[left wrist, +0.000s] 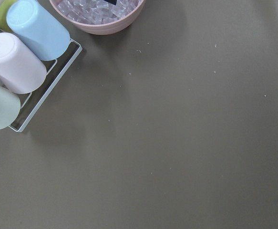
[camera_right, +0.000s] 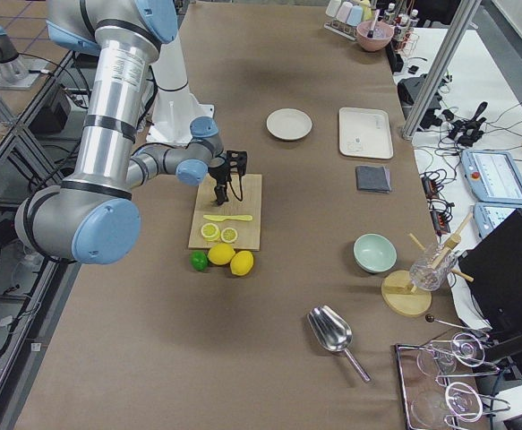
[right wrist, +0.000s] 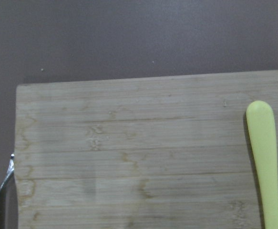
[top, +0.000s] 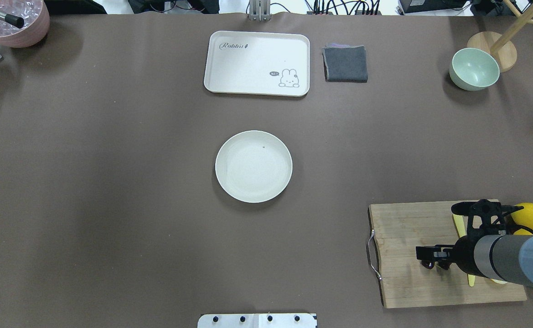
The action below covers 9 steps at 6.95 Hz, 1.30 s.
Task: Place red cherry on plate
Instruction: 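Lower the right gripper and grasp the two dark red cherries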
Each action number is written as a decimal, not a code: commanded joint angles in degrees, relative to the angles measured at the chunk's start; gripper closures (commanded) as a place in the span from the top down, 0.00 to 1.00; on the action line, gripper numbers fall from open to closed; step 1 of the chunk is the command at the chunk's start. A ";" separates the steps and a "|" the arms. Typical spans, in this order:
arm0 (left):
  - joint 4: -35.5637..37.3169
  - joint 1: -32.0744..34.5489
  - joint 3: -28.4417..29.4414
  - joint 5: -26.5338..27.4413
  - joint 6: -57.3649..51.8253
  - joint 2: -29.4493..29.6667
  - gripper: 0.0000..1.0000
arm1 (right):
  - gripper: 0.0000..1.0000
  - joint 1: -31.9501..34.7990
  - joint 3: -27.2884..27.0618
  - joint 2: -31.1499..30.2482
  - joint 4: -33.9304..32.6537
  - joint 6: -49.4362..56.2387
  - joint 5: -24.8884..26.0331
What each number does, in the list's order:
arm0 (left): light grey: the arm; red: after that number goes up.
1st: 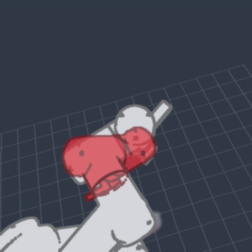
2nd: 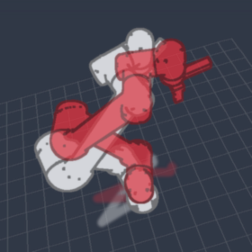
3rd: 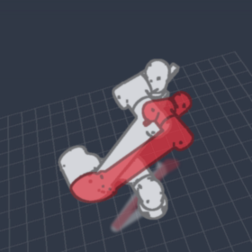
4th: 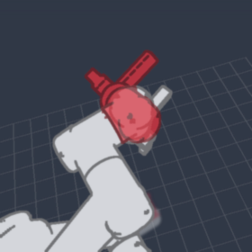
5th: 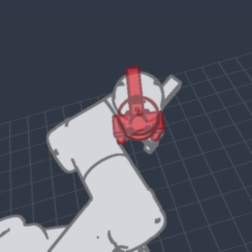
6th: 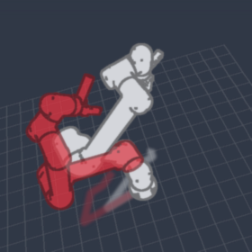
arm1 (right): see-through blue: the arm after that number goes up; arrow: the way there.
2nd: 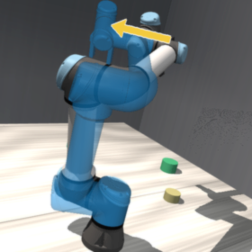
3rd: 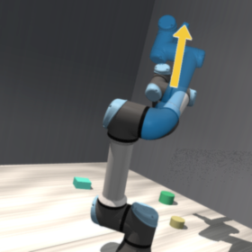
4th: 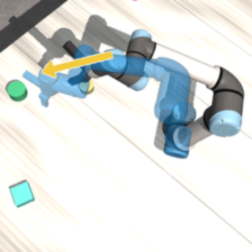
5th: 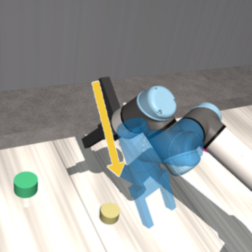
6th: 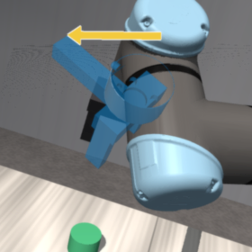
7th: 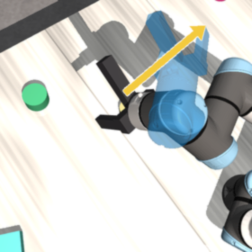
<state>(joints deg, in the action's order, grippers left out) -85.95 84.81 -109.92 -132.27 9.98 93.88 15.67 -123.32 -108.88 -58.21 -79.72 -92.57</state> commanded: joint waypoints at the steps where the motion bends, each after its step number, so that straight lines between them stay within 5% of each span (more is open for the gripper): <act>1: -0.09 0.01 -0.20 -0.01 -0.05 -0.02 0.98 | 0.92 -1.35 0.45 -1.15 -0.41 0.35 0.98; 9: -0.35 0.18 -0.64 -0.09 -0.05 -0.81 0.98 | 0.85 -3.72 2.91 0.07 -0.50 -0.44 3.44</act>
<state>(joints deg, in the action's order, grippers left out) -86.30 84.93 -110.40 -132.30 9.93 93.15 12.26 -121.17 -108.83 -58.70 -80.15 -89.89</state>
